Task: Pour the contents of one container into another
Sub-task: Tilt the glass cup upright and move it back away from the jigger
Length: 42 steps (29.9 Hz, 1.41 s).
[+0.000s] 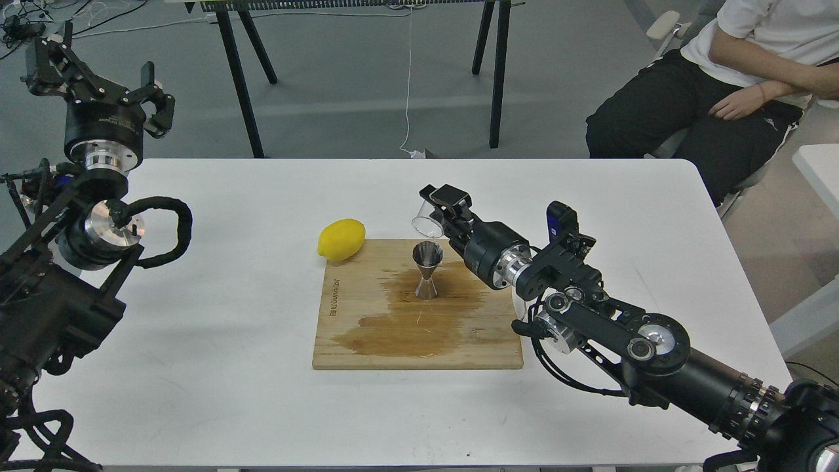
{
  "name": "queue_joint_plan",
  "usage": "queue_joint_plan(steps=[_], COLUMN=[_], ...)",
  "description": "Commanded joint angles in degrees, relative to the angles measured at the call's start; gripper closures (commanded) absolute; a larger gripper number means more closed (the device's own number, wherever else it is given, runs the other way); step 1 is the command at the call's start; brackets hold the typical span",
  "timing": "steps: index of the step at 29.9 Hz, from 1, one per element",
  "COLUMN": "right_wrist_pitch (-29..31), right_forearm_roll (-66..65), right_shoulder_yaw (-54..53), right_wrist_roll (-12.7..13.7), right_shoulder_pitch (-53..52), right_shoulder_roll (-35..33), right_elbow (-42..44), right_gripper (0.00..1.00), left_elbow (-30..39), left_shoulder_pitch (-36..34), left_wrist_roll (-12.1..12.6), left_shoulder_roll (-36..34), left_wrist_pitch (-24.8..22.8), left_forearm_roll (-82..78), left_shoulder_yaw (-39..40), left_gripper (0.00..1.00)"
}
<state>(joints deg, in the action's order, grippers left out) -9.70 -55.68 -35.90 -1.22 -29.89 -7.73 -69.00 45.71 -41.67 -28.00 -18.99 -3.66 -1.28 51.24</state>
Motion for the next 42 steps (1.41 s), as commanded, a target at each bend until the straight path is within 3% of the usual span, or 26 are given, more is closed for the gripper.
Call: queue_joint_plan(steps=[1, 16, 24, 31, 39, 42], right_wrist_pitch=[-0.32, -0.59, -0.59, -2.43, -2.70, -2.44], right_forearm_roll=[-0.13, -4.60, -10.14, -10.23, -8.83, -2.09], right_shoulder_yaw=[0.74, 2.77, 3.82, 5.66, 5.50, 2.34], right_wrist_roll=[-0.27, -1.24, -3.70, -8.36, -8.27, -7.74], right_shoulder_pitch=[-0.08, -1.31, -1.31, -1.14, -0.26, 2.37], right_shoulder_roll=[0.08, -0.88, -3.43, -4.31, -7.12, -9.14], right_elbow=[0.00, 0.18, 0.27, 0.26, -0.87, -4.56], right_gripper=[0.59, 0.59, 0.59, 0.59, 0.59, 0.59], left_elbow=[-0.09, -0.09, -0.09, -0.09, -0.09, -0.09], left_shoulder_pitch=[0.01, 0.10, 0.10, 0.10, 0.10, 0.10], left_wrist_roll=[0.00, 0.00, 0.00, 0.00, 0.00, 0.00], left_shoulder_roll=[0.00, 0.09, 0.00, 0.00, -0.26, -0.26], left_wrist_pitch=[-0.03, -0.12, -0.12, -0.03, -0.03, -0.03], left_forearm_roll=[-0.04, -0.04, -0.04, -0.04, 0.05, 0.05], left_shoulder_yaw=[0.00, 0.09, 0.00, 0.00, 0.00, 0.00], left_gripper=[0.00, 0.00, 0.00, 0.00, 0.00, 0.00])
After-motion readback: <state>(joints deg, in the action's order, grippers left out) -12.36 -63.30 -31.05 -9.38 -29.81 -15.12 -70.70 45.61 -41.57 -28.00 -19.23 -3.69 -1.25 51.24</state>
